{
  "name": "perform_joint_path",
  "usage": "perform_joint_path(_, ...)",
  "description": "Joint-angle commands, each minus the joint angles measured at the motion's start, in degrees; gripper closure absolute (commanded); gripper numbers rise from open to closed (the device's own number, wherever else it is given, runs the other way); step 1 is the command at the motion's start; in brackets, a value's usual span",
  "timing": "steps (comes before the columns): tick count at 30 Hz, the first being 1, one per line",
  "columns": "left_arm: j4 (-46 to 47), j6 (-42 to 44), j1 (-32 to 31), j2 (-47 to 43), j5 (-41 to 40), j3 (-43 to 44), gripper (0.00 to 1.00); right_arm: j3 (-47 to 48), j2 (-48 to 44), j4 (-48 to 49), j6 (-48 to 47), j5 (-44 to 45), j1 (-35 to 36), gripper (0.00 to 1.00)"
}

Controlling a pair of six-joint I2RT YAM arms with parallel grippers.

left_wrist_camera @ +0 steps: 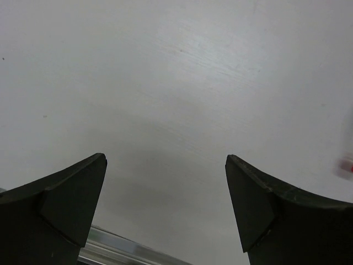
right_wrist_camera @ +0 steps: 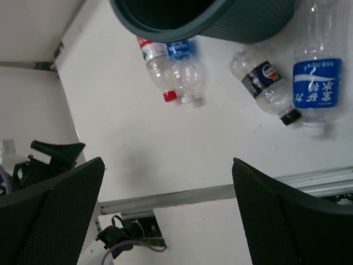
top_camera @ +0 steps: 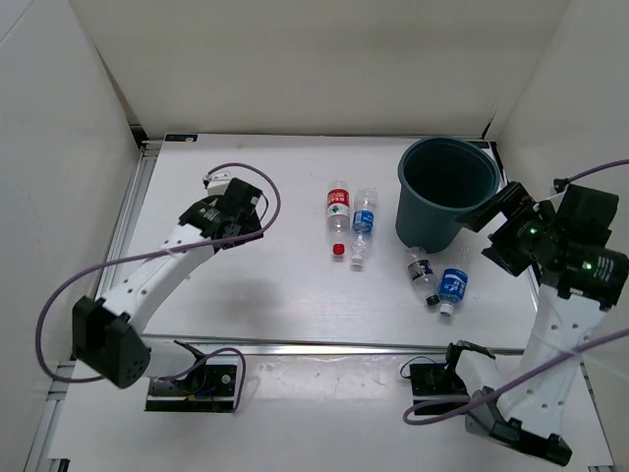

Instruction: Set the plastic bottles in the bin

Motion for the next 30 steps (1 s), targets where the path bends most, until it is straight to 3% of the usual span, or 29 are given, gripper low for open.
perform_joint_path(1, -0.2, -0.2, 0.5, 2.4, 2.6, 1.4, 0.00, -2.8, 1.8, -3.2, -4.2, -0.1, 0.3, 0.00)
perform_joint_path(5, 0.9, -0.2, 1.0, 2.4, 3.7, 0.7, 0.00, -14.3, 1.3, -1.4, -3.5, 7.1, 0.3, 0.00)
perform_joint_path(7, 0.9, -0.2, 1.0, 2.4, 5.9, 1.3, 0.00, -22.7, 0.8, 1.9, -3.5, 7.1, 0.3, 0.00)
perform_joint_path(11, 1.6, 0.5, 1.0, 1.8, 5.9, 1.3, 0.00, -30.3, 0.8, 7.2, -3.5, 9.0, 1.0, 0.00)
perform_joint_path(19, 3.4, 1.8, 1.0, 1.8, 5.9, 0.6, 0.00, -34.0, 0.2, 14.9, -3.0, 23.7, 4.5, 0.00)
perform_joint_path(30, 3.9, 2.9, 1.0, 0.1, 5.4, -0.9, 0.00, -34.0, 12.2, 26.7, -1.1, 25.9, 4.5, 0.00)
